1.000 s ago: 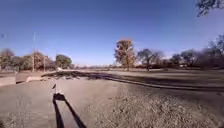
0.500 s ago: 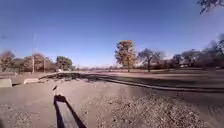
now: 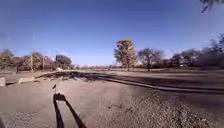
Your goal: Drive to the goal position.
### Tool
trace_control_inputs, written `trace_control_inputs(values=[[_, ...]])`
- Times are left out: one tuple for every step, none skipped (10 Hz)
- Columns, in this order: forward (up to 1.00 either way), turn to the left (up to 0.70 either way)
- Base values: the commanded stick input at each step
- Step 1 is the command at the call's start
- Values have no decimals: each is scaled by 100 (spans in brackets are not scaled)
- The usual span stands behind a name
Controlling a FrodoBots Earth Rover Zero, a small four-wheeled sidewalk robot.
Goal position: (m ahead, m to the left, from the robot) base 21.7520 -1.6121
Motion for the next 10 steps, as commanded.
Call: trace_control_inputs(values=[[50,0],[50,0],[50,0],[50,0],[50,0],[50,0],[50,0],[50,0],[50,0],[50,0]])
